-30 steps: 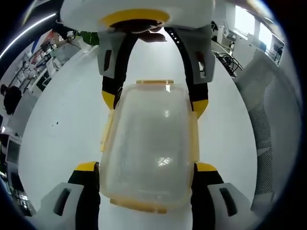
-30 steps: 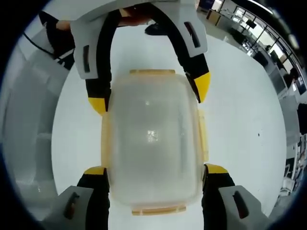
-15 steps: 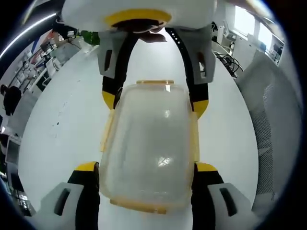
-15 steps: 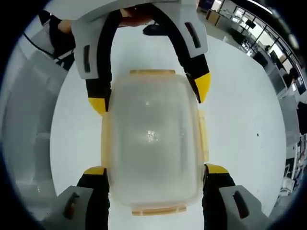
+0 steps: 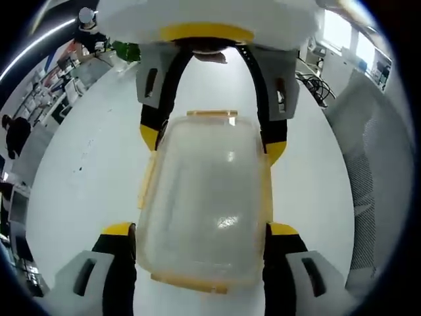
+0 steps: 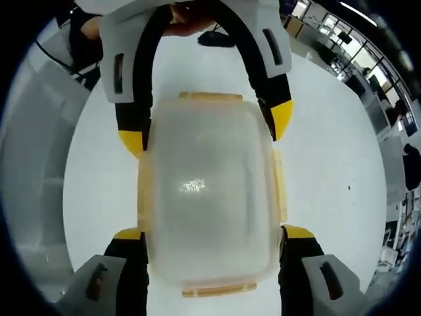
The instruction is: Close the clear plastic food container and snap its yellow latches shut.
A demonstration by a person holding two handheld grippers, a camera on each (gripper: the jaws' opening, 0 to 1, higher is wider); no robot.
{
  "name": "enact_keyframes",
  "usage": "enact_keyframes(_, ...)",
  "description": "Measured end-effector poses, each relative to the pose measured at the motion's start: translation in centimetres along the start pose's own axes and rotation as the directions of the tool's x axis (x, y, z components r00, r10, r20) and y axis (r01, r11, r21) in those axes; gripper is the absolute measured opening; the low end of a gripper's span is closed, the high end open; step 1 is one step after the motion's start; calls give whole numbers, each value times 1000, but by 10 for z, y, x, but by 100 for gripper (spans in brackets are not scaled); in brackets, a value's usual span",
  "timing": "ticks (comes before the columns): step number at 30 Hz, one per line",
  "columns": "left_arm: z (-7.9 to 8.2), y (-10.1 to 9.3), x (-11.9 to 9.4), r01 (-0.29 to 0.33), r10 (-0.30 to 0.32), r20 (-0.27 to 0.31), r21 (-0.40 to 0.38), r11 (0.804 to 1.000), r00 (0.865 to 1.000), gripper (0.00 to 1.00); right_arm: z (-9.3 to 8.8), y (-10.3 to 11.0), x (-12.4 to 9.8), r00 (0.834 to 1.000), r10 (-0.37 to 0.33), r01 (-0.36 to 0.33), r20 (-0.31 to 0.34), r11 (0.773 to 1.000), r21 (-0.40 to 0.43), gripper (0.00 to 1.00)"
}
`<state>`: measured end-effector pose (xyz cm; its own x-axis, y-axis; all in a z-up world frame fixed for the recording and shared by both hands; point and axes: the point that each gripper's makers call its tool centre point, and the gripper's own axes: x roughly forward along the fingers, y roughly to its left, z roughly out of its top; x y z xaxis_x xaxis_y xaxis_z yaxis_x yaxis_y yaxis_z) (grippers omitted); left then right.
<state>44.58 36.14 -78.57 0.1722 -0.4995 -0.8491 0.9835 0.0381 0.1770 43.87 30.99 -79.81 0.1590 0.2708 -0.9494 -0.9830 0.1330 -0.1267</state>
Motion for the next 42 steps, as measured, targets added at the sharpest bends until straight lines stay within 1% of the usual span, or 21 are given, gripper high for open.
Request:
enact_keyframes(2, 1, -2, 0, 1, -1, 6, -14, 1000, 1000, 83, -1, -1, -2, 1000, -10, 9, 6, 1000, 26, 85)
enact_keyframes(4, 5, 1, -1, -26, 26, 25, -24, 999, 999, 93, 1, -6, -6, 999, -41, 40, 30, 999, 35, 89)
enact_keyframes(5, 6, 1, -2, -32, 33, 36, -22, 999, 999, 95, 4, -9, -10, 996, -66, 64, 51, 997, 45, 91)
enact_keyframes(6, 6, 3, -3, -43, 44, 37, -25, 999, 998, 97, 2, -7, -12, 997, -58, 56, 42, 997, 45, 91)
enact_keyframes(8, 5, 3, -5, -48, 50, 37, -49, 998, 998, 97, 0, -6, -13, 997, -64, 61, 40, 996, 65, 91)
enact_keyframes(10, 6, 2, -8, -51, 55, 51, -66, 997, 997, 99, -1, -4, -14, 995, -76, 70, 62, 993, 97, 92)
enact_keyframes(12, 3, 3, -10, -70, 74, 50, -73, 995, 996, 98, -2, -3, -15, 992, -98, 87, 78, 987, 133, 94)
enact_keyframes(13, 5, 5, -13, -91, 98, 74, -82, 992, 992, 97, -2, 0, -16, 992, -95, 83, 82, 987, 140, 94)
enact_keyframes(14, 6, 5, -15, -94, 103, 86, -99, 991, 991, 97, -4, 3, -16, 992, -94, 80, 84, 986, 148, 94)
enact_keyframes(16, 4, 6, -17, -109, 125, 101, -150, 983, 987, 97, -7, 2, -18, 989, -117, 100, 87, 980, 170, 94)
enact_keyframes(19, 0, 6, -22, -122, 146, 119, -190, 974, 982, 97, -9, 3, -20, 986, -135, 113, 98, 972, 207, 93)
enact_keyframes(20, 1, 6, -24, -134, 162, 135, -196, 971, 978, 97, -11, 2, -22, 984, -151, 128, 99, 969, 213, 93)
enact_keyframes(23, -2, 3, -26, -142, 171, 130, -211, 967, 977, 97, -14, 7, -23, 982, -161, 133, 102, 962, 238, 93)
enact_keyframes(25, -2, 1, -28, -147, 181, 142, -220, 964, 973, 96, -13, 8, -23, 977, -177, 139, 118, 951, 276, 93)
enact_keyframes(28, -2, -2, -29, -147, 188, 152, -246, 958, 970, 97, -14, 11, -23, 972, -198, 154, 123, 943, 295, 93)
enact_keyframes(31, -1, -6, -31, -147, 195, 165, -265, 953, 967, 97, -11, 14, -25, 964, -219, 158, 152, 928, 338, 92)
enact_keyframes(33, -1, -9, -32, -150, 202, 169, -279, 948, 965, 97, -10, 13, -28, 955, -244, 167, 172, 914, 369, 92)
enact_keyframes(35, -3, -11, -35, -165, 219, 169, -288, 943, 961, 97, -12, 14, -30, 950, -260, 179, 171, 906, 384, 92)
enact_keyframes(37, 1, -13, -38, -162, 234, 201, -320, 933, 951, 98, -11, 13, -32, 938, -289, 190, 192, 891, 413, 92)
enact_keyframes(39, -3, -15, -39, -172, 242, 194, -321, 931, 951, 98, -10, 13, -36, 928, -310, 195, 206, 876, 441, 92)
enact_keyframes(42, -3, -18, -42, -177, 256, 209, -333, 926, 944, 98, -11, 13, -40, 918, -330, 192, 220, 855, 481, 91)
